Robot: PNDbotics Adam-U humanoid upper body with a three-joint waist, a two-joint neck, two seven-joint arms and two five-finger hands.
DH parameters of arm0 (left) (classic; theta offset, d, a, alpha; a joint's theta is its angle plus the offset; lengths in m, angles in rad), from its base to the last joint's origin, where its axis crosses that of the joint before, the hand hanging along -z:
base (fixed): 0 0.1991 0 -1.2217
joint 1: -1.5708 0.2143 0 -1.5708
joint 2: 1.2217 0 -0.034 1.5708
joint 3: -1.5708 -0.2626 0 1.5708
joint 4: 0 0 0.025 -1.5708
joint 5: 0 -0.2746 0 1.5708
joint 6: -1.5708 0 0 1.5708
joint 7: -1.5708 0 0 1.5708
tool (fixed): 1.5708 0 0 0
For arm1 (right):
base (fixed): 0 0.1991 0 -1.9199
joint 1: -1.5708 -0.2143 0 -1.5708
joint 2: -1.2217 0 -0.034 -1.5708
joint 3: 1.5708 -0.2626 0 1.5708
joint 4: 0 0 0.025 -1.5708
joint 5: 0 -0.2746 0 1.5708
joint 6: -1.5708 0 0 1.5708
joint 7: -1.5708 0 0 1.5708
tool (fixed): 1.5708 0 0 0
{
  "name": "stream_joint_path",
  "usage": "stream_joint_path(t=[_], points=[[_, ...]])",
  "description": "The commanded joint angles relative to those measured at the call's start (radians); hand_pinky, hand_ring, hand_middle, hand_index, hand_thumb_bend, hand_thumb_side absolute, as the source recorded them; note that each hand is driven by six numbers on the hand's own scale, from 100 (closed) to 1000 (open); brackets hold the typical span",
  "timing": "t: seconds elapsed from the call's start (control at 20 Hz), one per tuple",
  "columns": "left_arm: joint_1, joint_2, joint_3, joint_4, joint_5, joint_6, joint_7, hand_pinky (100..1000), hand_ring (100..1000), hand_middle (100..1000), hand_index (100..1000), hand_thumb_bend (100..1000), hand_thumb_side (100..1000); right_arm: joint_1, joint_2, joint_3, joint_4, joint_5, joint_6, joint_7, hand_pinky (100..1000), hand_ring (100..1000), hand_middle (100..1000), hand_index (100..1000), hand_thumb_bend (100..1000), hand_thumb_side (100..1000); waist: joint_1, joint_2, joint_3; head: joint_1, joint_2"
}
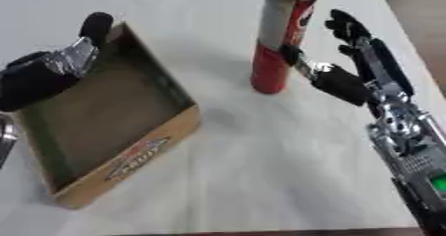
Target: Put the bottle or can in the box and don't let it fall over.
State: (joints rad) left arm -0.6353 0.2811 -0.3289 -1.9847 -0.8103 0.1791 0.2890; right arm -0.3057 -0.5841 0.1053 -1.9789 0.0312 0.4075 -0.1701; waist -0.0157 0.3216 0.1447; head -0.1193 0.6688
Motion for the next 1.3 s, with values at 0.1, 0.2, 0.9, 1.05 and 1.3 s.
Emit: stream_joint_path(t=[0.1,0.2,0.9,1.05,1.3], points=[[-0.013,0.012,0.012,-0.015,0.002,0.010,0.007,627,550,580,805,500,539,-0.019,-0.030,-0.007,-0.021,0.006,0.007,0.020,966,993,918,1000,628,581,-0.003,-0.016,0.001,-0.002,-0.015],[-0.012,0.012,0.014,-0.015,0.003,0.015,0.008,627,549,579,804,497,539,-0.024,-0.031,-0.006,-0.021,0.004,0.013,0.027,966,993,918,1000,627,581,-0.003,-0.015,0.002,-0.005,-0.016],[-0.021,0.014,0.030,-0.015,0.008,0.035,0.019,627,545,572,795,493,537,-0.063,-0.033,-0.004,-0.021,-0.019,0.032,0.044,967,995,917,1000,613,600,-0.007,-0.001,0.012,-0.015,-0.027],[-0.024,0.014,0.034,-0.015,0.008,0.038,0.022,625,542,566,789,490,537,-0.072,-0.030,-0.005,-0.021,-0.024,0.036,0.042,968,995,917,1000,602,615,-0.009,0.003,0.013,-0.018,-0.031],[-0.031,0.014,0.042,-0.010,0.009,0.042,0.028,624,539,561,783,480,529,-0.088,-0.025,-0.007,-0.021,-0.032,0.043,0.037,967,995,915,1000,590,620,-0.010,0.009,0.016,-0.023,-0.035]])
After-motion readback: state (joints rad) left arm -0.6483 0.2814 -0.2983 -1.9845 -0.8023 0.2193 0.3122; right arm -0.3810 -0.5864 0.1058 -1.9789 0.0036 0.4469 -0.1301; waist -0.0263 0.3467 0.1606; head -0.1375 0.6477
